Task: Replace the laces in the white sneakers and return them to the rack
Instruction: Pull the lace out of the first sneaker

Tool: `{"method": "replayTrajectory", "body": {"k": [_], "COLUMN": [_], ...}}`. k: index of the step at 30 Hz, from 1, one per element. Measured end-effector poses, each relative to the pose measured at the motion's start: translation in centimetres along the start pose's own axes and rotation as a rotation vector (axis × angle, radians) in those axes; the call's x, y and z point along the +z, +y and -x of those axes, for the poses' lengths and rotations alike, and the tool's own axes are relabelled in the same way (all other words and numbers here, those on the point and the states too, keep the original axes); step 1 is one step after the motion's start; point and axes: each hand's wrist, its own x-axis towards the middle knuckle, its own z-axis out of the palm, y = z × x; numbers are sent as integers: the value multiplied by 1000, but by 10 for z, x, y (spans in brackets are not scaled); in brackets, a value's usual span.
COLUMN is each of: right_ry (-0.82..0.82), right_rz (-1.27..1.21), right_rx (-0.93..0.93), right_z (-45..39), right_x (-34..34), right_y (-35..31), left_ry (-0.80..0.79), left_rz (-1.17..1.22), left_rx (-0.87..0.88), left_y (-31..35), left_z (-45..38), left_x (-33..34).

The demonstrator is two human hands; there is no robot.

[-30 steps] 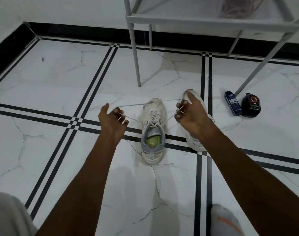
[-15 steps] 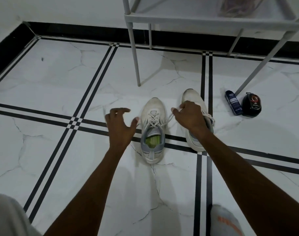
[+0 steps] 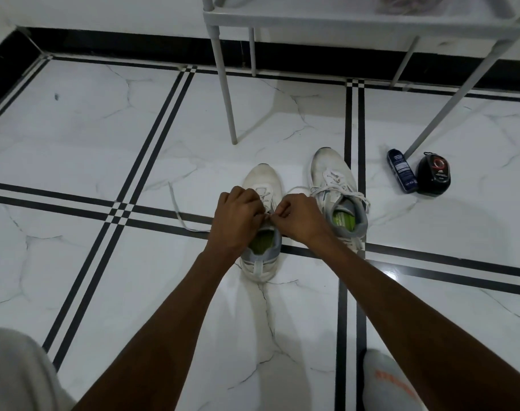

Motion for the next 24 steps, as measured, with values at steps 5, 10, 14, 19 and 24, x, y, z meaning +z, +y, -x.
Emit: {"method": "replayTrajectory", "body": {"k": [5,10,14,19,24], "right_ry": [32,19,-26,-66,-72], "right_rz": [-105,-153,-154,-204,-272], "right_rx": [102,116,94,93,137], "right_z": [-3,-2,-4,-7,-5], "right_x": [-2,-4,-7,-7,-8], "right_y": [11,12,7,10,11], "left_ry": [286,301,-8,-52,124], "left_rz": [678,731,265,-37,-213], "left_rx": [-699,-723,-102,-31,-84], "left_y": [-2,-14,-7,-3,-9], "left_z": [11,12,6,2,-2], "left_x": [5,-11,-9,10,6]}}
